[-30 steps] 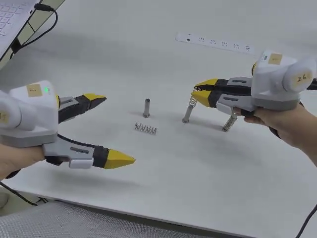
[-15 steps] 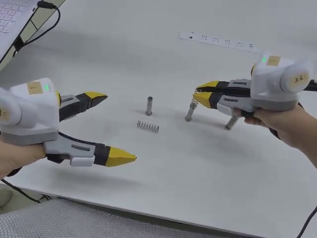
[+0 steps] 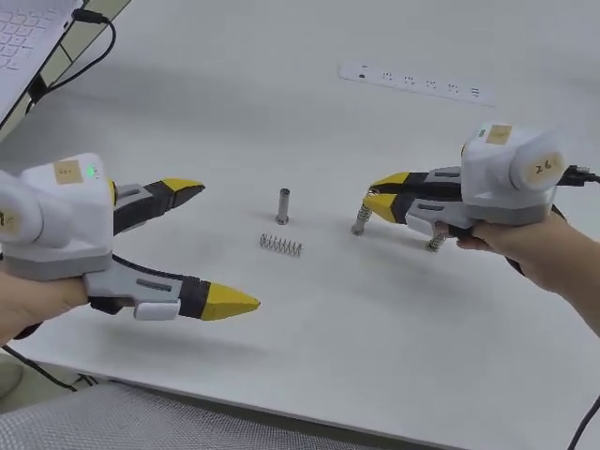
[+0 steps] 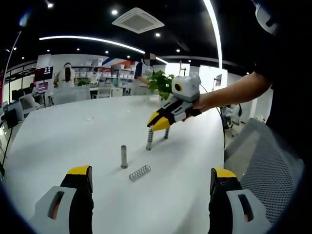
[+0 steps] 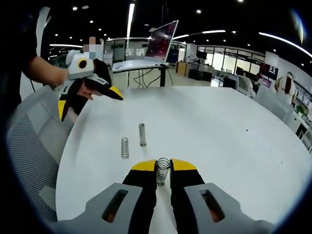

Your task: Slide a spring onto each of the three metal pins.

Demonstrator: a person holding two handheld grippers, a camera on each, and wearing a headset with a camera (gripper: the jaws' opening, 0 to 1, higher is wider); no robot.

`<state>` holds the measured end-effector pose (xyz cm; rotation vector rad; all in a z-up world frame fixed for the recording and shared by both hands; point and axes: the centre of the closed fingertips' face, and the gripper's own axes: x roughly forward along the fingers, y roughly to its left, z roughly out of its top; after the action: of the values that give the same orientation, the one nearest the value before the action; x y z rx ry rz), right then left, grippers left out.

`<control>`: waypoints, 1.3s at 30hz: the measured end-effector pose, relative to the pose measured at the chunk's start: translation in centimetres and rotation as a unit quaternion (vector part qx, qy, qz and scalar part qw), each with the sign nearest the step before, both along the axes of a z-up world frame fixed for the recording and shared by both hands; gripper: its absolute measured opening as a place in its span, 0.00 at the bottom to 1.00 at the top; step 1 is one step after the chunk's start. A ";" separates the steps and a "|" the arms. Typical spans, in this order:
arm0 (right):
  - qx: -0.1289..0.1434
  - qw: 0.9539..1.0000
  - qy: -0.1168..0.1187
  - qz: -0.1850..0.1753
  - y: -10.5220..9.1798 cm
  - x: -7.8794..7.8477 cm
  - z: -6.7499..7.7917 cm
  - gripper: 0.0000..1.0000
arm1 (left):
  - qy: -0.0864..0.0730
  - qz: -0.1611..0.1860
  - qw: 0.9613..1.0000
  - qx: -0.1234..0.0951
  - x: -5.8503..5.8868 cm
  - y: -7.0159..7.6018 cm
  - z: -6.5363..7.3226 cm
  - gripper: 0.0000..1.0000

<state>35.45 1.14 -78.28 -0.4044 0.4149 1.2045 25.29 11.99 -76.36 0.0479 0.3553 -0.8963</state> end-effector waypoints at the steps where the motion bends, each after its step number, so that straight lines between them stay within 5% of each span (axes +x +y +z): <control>1: -0.002 1.000 0.000 0.000 0.0 0.0 -0.1 0.07 | 0.000 0.000 1.000 0.000 0.0 0.0 0.0 0.98; 26: -0.037 0.999 0.005 0.005 -0.2 -0.2 -2.4 0.08 | 0.001 -0.002 1.000 0.002 -0.1 0.1 0.0 0.98; 39: -0.031 0.999 0.019 -0.006 -0.3 0.2 -2.4 0.08 | 0.001 -0.002 1.000 0.004 -0.2 0.1 -0.1 0.98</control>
<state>35.64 0.87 -80.65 -0.4326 0.4890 1.1918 25.12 12.08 -76.41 0.0548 0.3616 -0.8998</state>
